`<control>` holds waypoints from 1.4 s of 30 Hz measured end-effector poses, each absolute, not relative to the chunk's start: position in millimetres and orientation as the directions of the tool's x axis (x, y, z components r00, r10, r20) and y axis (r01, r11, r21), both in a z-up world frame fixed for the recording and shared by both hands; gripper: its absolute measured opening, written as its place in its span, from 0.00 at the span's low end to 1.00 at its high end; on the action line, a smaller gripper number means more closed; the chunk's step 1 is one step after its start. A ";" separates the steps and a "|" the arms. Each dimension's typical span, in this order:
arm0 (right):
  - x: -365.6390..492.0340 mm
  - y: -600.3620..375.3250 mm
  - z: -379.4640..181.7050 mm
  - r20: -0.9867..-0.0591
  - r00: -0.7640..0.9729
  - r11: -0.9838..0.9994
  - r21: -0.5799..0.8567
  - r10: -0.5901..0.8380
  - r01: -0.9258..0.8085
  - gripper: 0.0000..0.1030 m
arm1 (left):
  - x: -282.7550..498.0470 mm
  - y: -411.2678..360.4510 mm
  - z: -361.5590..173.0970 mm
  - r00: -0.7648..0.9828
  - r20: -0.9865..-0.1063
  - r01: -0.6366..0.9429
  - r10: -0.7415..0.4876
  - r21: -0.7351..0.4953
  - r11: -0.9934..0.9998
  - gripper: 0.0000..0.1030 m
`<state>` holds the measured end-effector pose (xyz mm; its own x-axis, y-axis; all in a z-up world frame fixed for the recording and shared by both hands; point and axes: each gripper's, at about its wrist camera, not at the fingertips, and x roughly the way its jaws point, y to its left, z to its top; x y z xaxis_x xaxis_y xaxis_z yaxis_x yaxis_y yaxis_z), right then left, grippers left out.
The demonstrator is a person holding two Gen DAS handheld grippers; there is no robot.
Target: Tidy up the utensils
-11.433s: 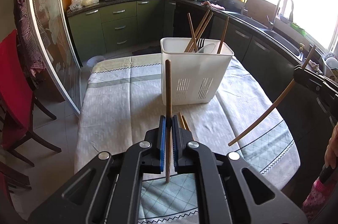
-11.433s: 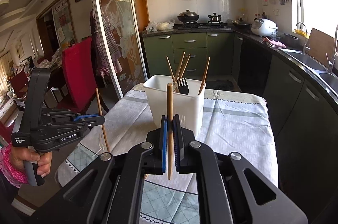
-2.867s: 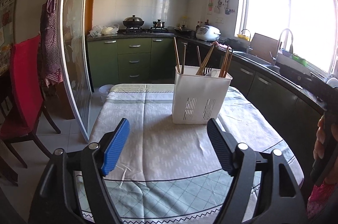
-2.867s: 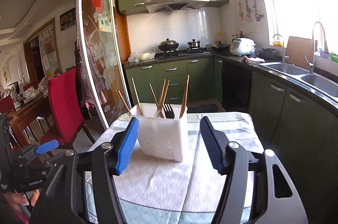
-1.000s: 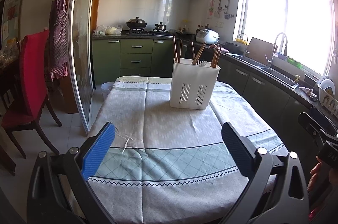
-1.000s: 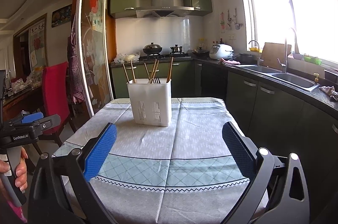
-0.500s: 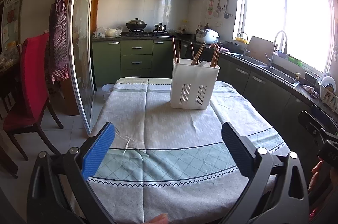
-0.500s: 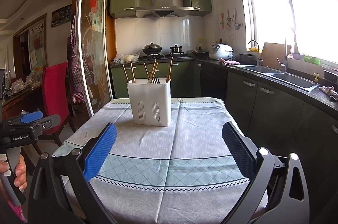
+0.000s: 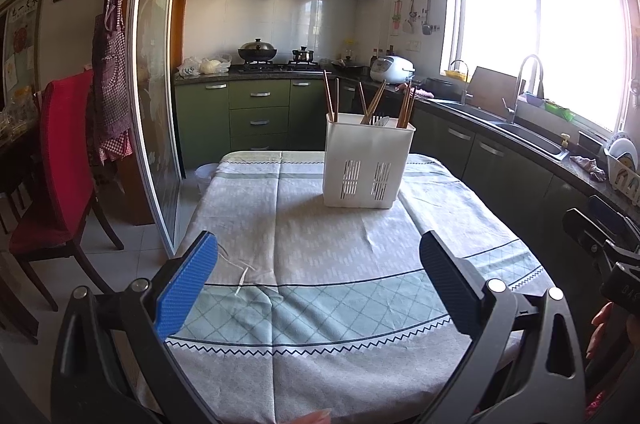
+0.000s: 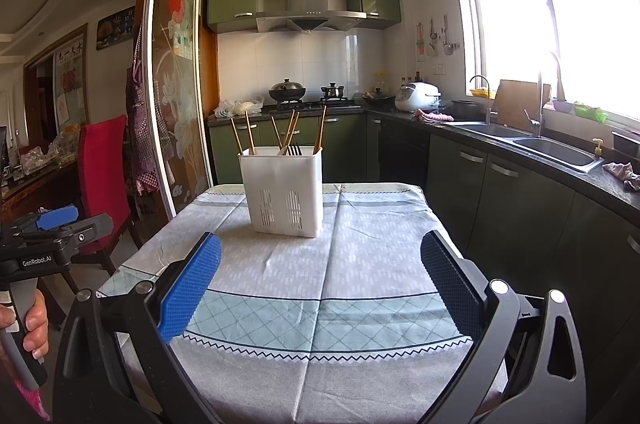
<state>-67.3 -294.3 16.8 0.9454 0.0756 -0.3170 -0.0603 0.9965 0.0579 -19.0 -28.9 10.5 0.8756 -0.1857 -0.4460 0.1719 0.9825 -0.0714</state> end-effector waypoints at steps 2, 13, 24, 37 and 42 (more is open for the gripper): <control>-66.7 -294.3 15.6 -0.318 0.945 0.997 0.057 0.073 -0.058 0.96 | -19.8 -28.0 11.5 0.874 -0.441 0.183 -0.202 -0.086 0.979 0.93; -65.1 -293.1 12.6 -0.323 0.944 0.997 0.053 0.069 -0.055 0.96 | -18.2 -26.4 12.0 0.876 -0.443 0.170 -0.190 -0.084 0.982 0.93; -63.8 -291.2 10.5 -0.327 0.942 0.997 0.052 0.069 -0.055 0.96 | -18.2 -28.4 10.6 0.876 -0.452 0.158 -0.166 -0.056 0.986 0.93; -63.9 -291.0 8.5 -0.332 0.941 0.997 0.053 0.070 -0.056 0.95 | -17.8 -28.4 9.8 0.882 -0.447 0.146 -0.150 -0.046 0.988 0.93; -64.1 -290.5 8.1 -0.332 0.941 0.997 0.052 0.070 -0.056 0.95 | -17.9 -25.8 10.1 0.886 -0.442 0.134 -0.142 -0.048 0.990 0.93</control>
<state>-64.1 -290.5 8.1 0.9409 0.0697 -0.3315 -0.0555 0.9971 0.0521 -17.9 -25.8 10.1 0.8859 -0.1418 -0.4417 0.1344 0.9898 -0.0481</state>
